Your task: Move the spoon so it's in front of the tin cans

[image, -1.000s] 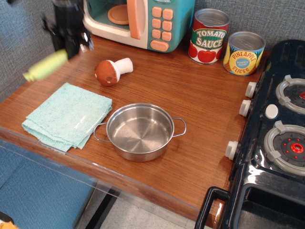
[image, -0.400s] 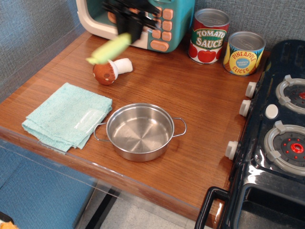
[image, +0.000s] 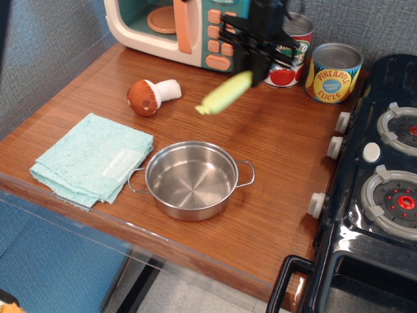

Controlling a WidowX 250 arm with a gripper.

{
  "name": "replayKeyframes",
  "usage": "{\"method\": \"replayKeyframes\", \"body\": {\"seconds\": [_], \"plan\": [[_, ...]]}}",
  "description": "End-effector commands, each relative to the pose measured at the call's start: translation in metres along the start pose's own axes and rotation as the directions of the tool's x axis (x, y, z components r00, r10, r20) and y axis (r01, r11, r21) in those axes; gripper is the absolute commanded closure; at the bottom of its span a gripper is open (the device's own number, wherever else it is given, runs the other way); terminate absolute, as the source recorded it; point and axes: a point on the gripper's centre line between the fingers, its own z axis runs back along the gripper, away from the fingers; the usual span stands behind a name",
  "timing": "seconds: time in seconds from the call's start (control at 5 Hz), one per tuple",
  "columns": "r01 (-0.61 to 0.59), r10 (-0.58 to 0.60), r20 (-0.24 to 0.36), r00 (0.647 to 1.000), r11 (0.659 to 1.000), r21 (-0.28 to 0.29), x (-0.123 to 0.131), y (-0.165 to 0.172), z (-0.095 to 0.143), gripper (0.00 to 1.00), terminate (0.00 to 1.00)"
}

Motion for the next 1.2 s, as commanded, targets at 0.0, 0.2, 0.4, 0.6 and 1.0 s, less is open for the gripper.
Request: {"method": "replayKeyframes", "body": {"seconds": [0.0,0.2,0.4,0.6,1.0], "plan": [[-0.048,0.048,0.024,0.999,0.998,-0.036,0.013,-0.064,-0.002,1.0,0.0],[-0.107,0.107,0.003,0.994,0.992,-0.065,0.018,-0.079,-0.014,1.0,0.0],[-0.134,0.133,-0.011,0.991,0.99,-0.044,0.013,-0.08,-0.018,1.0,0.0],[-0.151,0.151,-0.013,0.988,0.989,-0.01,0.003,-0.072,-0.014,1.0,0.0],[-0.12,0.119,0.049,0.992,0.992,0.031,-0.011,-0.064,0.001,0.0,0.0]]}}
